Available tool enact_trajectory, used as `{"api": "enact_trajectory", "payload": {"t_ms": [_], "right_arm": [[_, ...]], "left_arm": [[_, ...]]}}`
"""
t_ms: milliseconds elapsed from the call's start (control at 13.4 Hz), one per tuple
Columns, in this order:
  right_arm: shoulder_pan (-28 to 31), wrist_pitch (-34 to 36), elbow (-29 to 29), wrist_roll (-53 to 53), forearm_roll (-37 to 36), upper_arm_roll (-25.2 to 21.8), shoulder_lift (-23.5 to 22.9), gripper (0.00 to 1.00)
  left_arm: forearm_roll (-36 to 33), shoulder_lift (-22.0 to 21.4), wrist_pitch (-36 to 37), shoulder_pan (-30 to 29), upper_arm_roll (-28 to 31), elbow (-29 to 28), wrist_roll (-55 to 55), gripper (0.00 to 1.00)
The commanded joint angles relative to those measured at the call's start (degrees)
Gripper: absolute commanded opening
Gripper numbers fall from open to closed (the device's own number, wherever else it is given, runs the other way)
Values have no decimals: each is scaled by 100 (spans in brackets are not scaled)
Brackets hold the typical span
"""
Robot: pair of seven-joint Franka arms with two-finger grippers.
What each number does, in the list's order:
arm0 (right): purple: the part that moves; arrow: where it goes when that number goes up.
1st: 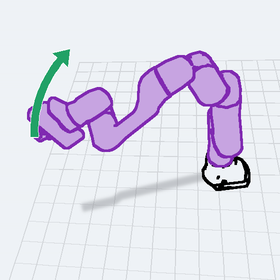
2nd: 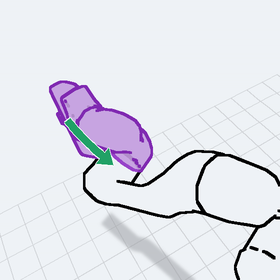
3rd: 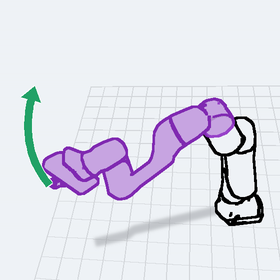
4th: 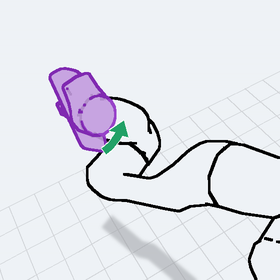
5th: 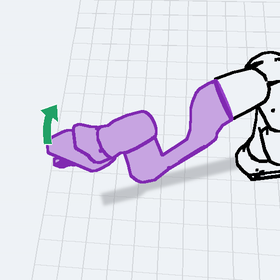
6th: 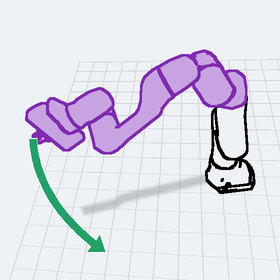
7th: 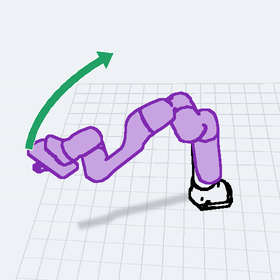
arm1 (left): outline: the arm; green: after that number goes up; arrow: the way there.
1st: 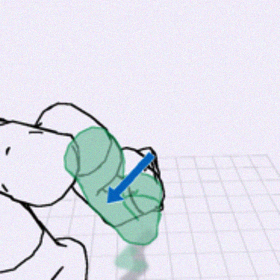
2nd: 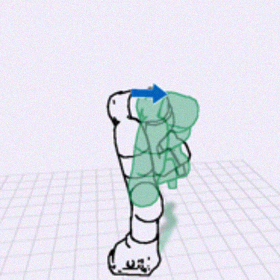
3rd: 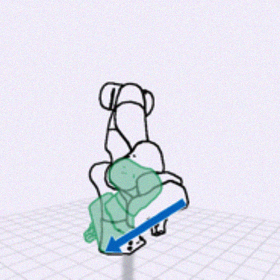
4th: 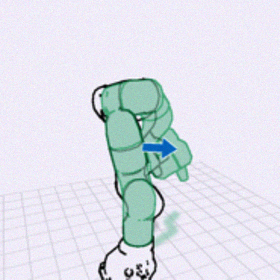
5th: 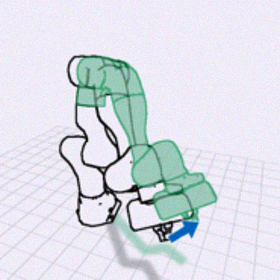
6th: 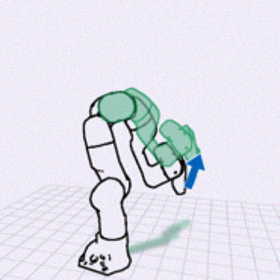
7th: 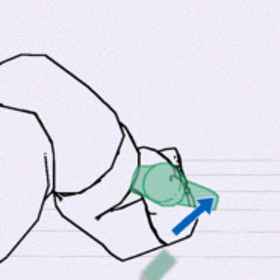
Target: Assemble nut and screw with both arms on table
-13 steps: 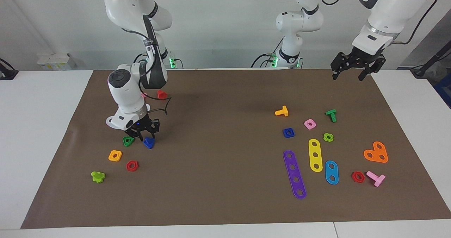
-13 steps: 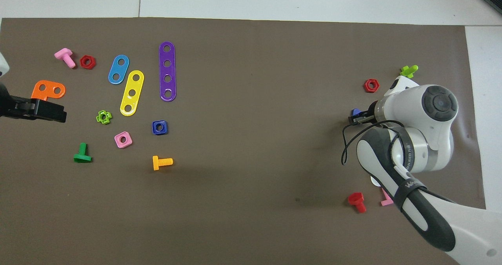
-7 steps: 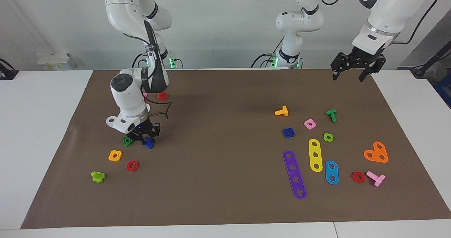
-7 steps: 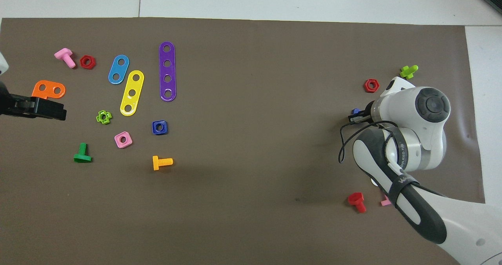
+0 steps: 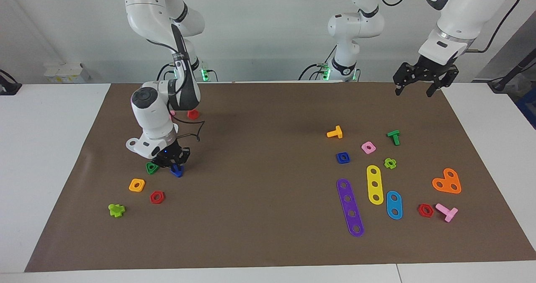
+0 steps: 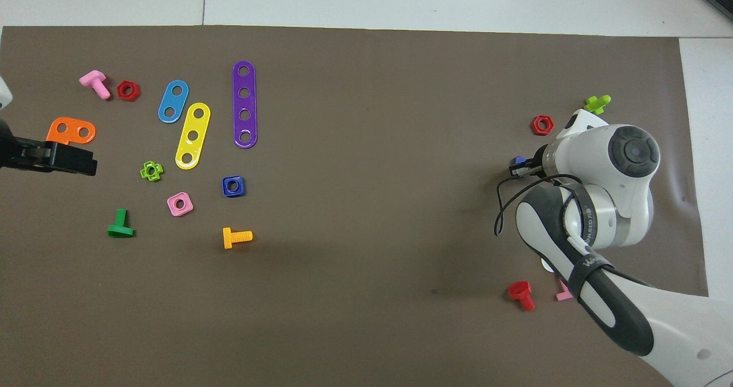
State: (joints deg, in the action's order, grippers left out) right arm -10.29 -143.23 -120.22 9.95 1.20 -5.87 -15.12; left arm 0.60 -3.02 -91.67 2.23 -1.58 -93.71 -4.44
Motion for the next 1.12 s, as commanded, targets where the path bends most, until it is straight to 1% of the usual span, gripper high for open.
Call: {"api": "enact_trajectory", "payload": {"t_ms": [0,149,224,374,448,598,672,747,822,1046], "right_arm": [[-139,338,454,-483,74,104,27,0],[-647,646,980,-1132,74,104,-17,0],[-937,673,1227,-1562,65,104,-104,0],[-1552,787,1954,-2598,65,104,-481,0],[-1842,875,2367,-3134,48,104,-726,0],[-2414,1094,3351,-4111,-23,95,-1516,0],[-2538,1121,3808,-4446,-40,86,-1937,0],[-2635,1104,4118,-4693,-75,86,-2255,0],[-2741,1034,4208,-4852,-145,95,-2415,0],[-2821,990,4121,-4959,-278,104,-2399,0]], "left_arm": [[-7,-182,-176,67,52,-332,4,100],[-7,-129,-184,76,52,-332,48,100],[-7,-86,-236,76,43,-349,222,100],[2,-76,-621,277,43,-655,609,100],[2,-15,-885,374,43,-840,863,100],[2,378,-1237,611,43,-903,1285,98],[2,572,-1456,691,43,-912,1461,98],[2,757,-1676,735,43,-929,1576,97],[11,924,-1818,735,43,-938,1577,97],[186,1031,-2774,735,43,-1560,1586,97]]}}
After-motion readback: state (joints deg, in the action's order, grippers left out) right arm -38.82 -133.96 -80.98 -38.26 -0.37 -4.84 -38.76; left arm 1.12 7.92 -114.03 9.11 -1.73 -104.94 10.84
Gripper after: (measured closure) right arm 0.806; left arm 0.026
